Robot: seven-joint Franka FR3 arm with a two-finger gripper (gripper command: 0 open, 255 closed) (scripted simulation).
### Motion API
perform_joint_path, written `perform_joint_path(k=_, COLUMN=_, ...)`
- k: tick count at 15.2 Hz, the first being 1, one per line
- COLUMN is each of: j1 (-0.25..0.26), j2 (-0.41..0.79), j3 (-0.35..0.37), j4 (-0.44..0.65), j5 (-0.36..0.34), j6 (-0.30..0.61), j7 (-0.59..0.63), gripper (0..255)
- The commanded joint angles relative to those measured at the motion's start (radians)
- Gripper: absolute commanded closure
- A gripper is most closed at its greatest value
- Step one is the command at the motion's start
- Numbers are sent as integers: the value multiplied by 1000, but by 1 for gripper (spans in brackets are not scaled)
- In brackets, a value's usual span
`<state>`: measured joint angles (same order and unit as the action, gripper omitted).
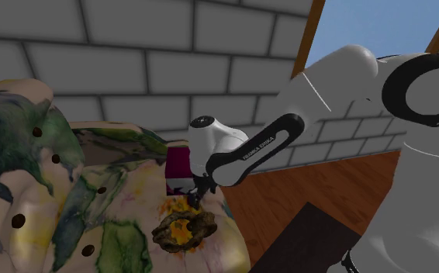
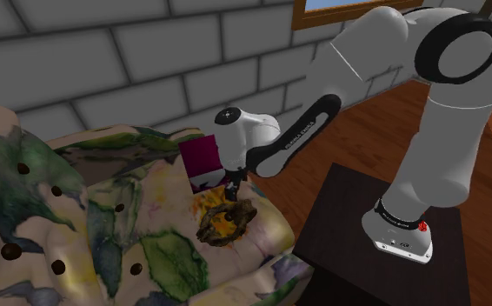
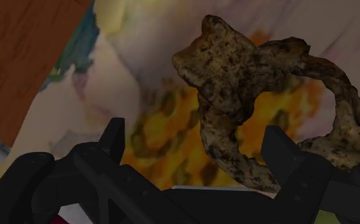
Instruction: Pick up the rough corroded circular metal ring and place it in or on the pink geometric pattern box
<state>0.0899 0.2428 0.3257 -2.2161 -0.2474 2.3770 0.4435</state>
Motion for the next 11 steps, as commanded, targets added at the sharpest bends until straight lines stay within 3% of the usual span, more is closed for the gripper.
perform_joint_path(k=1, j1=25, j2=89, j3=-9, j4=62, j5=-42, j6=16, j7=45, gripper=0)
perform_joint_path(k=5, j1=80, j2=249, j3=-36, j4=195, j5=-99, j6=25, j7=106, gripper=0)
perform_joint_path(k=11, j1=91, j2=302, j3=-57, j4=198, j5=-126, j6=73, j7=124, gripper=0)
